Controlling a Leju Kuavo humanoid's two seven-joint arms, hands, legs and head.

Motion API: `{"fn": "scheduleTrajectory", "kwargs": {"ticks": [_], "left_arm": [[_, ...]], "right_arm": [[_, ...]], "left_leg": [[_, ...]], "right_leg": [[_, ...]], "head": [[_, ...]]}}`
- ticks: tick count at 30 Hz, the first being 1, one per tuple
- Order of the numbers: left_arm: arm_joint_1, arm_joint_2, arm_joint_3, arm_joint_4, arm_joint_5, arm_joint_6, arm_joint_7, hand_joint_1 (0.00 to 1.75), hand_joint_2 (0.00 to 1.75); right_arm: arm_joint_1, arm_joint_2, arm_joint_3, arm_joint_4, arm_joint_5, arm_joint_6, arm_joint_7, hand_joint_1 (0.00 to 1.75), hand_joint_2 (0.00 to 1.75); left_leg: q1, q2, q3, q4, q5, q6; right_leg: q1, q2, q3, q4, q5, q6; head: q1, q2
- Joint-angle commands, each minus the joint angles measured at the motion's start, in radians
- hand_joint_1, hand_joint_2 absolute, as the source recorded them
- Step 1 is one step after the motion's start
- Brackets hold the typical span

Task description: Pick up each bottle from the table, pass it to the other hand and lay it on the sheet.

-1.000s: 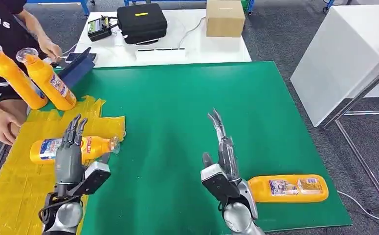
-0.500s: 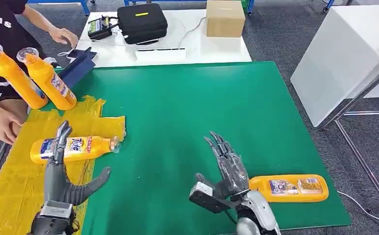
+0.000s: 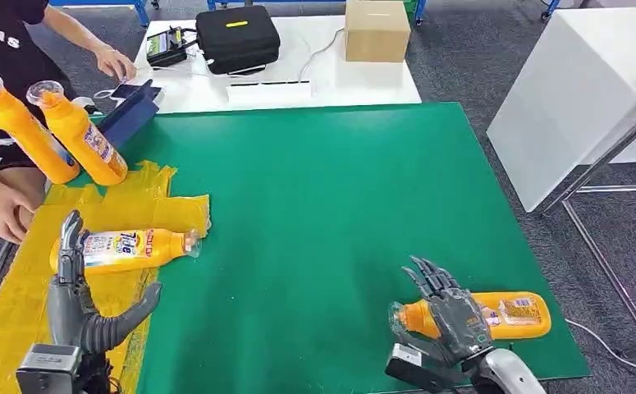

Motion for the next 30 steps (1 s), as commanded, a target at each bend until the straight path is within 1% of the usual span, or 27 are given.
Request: {"fn": "scheduleTrajectory", "kwargs": {"ticks": [1,4,5,6,7,13,18,19,20,21,24,26,27,29,30], "left_arm": [[-0.018,-0.024,0.014,0.056,0.018,-0.008,0.000,0.00,1.75],[-0.035,-0.014,-0.003,0.075,0.015,-0.007,0.007,0.00,1.75],[-0.040,-0.012,-0.009,0.081,0.014,-0.006,0.009,0.00,1.75],[-0.045,-0.007,-0.017,0.089,0.014,-0.011,0.011,0.00,1.75],[-0.047,-0.007,-0.020,0.092,0.013,-0.010,0.011,0.00,1.75],[-0.044,-0.005,-0.025,0.089,0.006,-0.008,0.014,0.00,1.75],[-0.043,-0.001,-0.026,0.091,0.007,-0.004,0.021,0.00,1.75],[-0.043,-0.001,-0.026,0.090,0.008,-0.004,0.021,0.00,1.75],[-0.042,-0.001,-0.026,0.090,0.008,-0.004,0.021,0.00,1.75],[-0.042,-0.001,-0.026,0.090,0.008,-0.004,0.021,0.00,1.75],[-0.042,-0.001,-0.026,0.089,0.008,-0.005,0.021,0.00,1.75],[-0.043,-0.002,-0.027,0.092,0.009,-0.006,0.021,0.00,1.75],[-0.044,-0.002,-0.027,0.094,0.010,-0.007,0.021,0.00,1.75],[-0.044,-0.001,-0.026,0.097,0.013,-0.006,0.020,0.00,1.75],[-0.044,0.000,-0.025,0.097,0.014,-0.006,0.019,0.00,1.75]], "right_arm": [[0.080,-0.013,-0.211,-0.064,0.059,0.002,-0.023,0.00,1.75],[0.080,-0.020,-0.280,-0.040,0.064,0.033,-0.073,0.00,1.75],[0.078,-0.019,-0.299,-0.031,0.066,0.043,-0.092,0.00,1.75],[0.077,-0.027,-0.313,-0.017,0.075,0.068,-0.099,0.00,1.75],[0.077,-0.027,-0.322,-0.010,0.080,0.070,-0.100,0.00,1.75],[0.066,-0.022,-0.321,0.009,0.106,0.076,-0.088,0.00,1.75],[0.069,-0.054,-0.327,0.047,0.109,0.112,-0.089,0.00,1.75],[0.066,-0.055,-0.327,0.053,0.115,0.114,-0.084,0.00,1.75],[0.064,-0.056,-0.327,0.057,0.116,0.115,-0.083,0.00,1.75],[0.064,-0.056,-0.327,0.057,0.116,0.115,-0.083,0.00,1.75],[0.057,-0.056,-0.323,0.064,0.119,0.119,-0.080,0.00,1.75],[0.042,-0.060,-0.312,0.092,0.128,0.127,-0.074,0.00,1.75],[0.036,-0.064,-0.304,0.105,0.133,0.131,-0.071,0.00,1.75],[0.036,-0.089,-0.280,0.129,0.139,0.144,-0.050,0.00,1.75],[0.040,-0.105,-0.272,0.136,0.138,0.150,-0.036,0.00,1.75]], "left_leg": [[0.000,-0.001,0.002,-0.001,-0.001,0.000],[0.000,0.000,0.004,-0.001,-0.002,0.000],[0.000,-0.001,0.003,-0.001,-0.001,0.000],[0.000,-0.001,0.002,-0.001,0.000,0.000],[0.000,-0.001,0.003,-0.001,-0.001,0.000],[0.000,0.001,0.004,-0.001,-0.001,0.000],[0.000,0.001,0.006,-0.002,-0.002,-0.001],[0.000,0.000,0.004,-0.001,-0.001,0.000],[0.000,0.001,0.006,-0.002,-0.002,0.000],[0.000,0.001,0.003,-0.001,-0.001,0.000],[0.001,0.002,0.008,-0.002,-0.002,-0.001],[0.001,0.002,0.007,-0.002,-0.002,-0.001],[0.000,0.001,0.004,-0.001,-0.001,0.000],[0.001,0.003,0.007,-0.002,-0.002,0.000],[0.000,0.002,0.004,-0.001,-0.001,0.000]], "right_leg": [[0.000,-0.002,0.003,-0.001,-0.002,0.000],[0.000,-0.002,0.006,-0.002,-0.002,0.000],[0.000,-0.003,0.004,-0.001,-0.002,0.000],[0.000,-0.002,0.002,-0.001,-0.001,0.000],[0.000,-0.003,0.005,-0.002,-0.001,0.000],[0.000,-0.001,0.004,-0.002,-0.001,0.000],[0.001,-0.002,0.007,-0.003,-0.002,0.000],[0.000,-0.001,0.004,-0.002,-0.001,0.000],[0.001,-0.002,0.007,-0.003,-0.002,0.000],[0.000,-0.001,0.004,-0.002,-0.001,0.000],[0.001,-0.001,0.009,-0.004,-0.002,0.000],[0.001,-0.001,0.009,-0.004,-0.002,0.000],[0.001,0.000,0.004,-0.002,0.000,0.000],[0.001,0.001,0.008,-0.004,-0.001,0.000],[0.001,0.000,0.004,-0.002,0.000,0.000]], "head": [[0.000,0.000],[0.000,0.000],[0.000,0.000],[0.000,0.000],[0.000,0.000],[0.000,0.000],[0.000,0.000],[0.000,0.000],[0.000,0.000],[0.000,0.000],[0.000,0.000],[0.000,0.000],[0.000,0.000],[0.000,0.000],[0.000,0.000]]}}
